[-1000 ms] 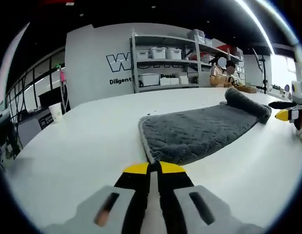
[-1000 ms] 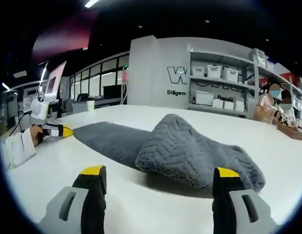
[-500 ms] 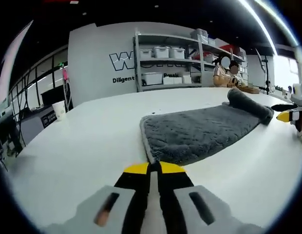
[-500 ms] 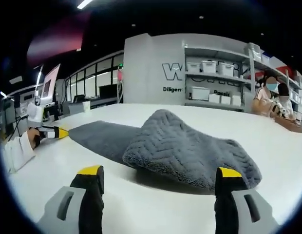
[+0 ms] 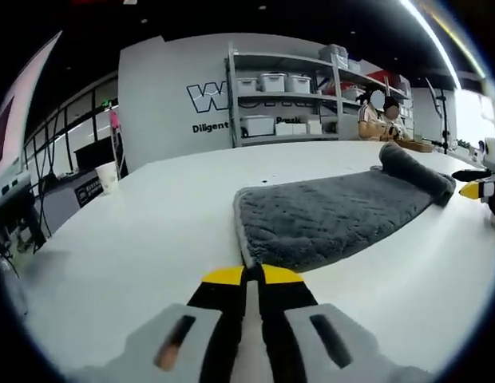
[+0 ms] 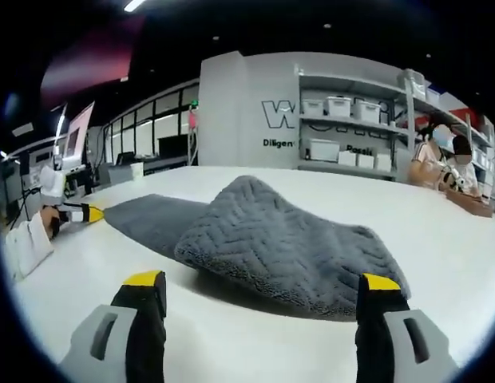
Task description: Open the folded towel by lifting each exposed corner and separating the folded layers until the towel lies flat within the target outline without major curled edges
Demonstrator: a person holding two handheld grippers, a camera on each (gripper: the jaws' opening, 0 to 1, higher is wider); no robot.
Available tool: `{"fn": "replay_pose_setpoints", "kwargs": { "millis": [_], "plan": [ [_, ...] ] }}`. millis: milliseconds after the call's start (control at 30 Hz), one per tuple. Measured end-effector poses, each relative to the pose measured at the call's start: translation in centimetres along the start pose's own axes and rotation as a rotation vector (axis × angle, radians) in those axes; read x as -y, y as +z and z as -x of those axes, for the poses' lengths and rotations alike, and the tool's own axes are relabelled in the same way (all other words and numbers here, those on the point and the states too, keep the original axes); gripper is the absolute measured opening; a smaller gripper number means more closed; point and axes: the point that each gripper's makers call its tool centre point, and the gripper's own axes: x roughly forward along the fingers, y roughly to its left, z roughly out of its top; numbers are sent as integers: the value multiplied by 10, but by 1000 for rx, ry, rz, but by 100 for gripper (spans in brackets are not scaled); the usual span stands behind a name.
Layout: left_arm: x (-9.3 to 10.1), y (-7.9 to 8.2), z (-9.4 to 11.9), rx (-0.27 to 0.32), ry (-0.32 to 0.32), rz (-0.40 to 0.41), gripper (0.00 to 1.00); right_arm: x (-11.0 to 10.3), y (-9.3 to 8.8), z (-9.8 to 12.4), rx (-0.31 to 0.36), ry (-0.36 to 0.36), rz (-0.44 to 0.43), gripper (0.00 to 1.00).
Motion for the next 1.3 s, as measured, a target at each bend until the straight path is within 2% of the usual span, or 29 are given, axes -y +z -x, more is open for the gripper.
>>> {"fn": "replay_pose_setpoints", "kwargs": {
  "millis": [300, 467, 600, 1300],
  "plan": [
    [-8, -2, 4, -9, 24, 8, 5, 11, -1, 4, -10, -23, 3, 99],
    [-12, -3, 6, -15, 34, 7, 5, 12, -7, 4, -50, -18, 18, 98],
    [-15, -4, 9, -21, 41, 10, 5, 12, -9, 4, -57, -15, 14, 98],
    [-41, -9, 17, -41, 96, 36, 5, 17, -9, 5, -56, -14, -7, 96]
  ]
}}
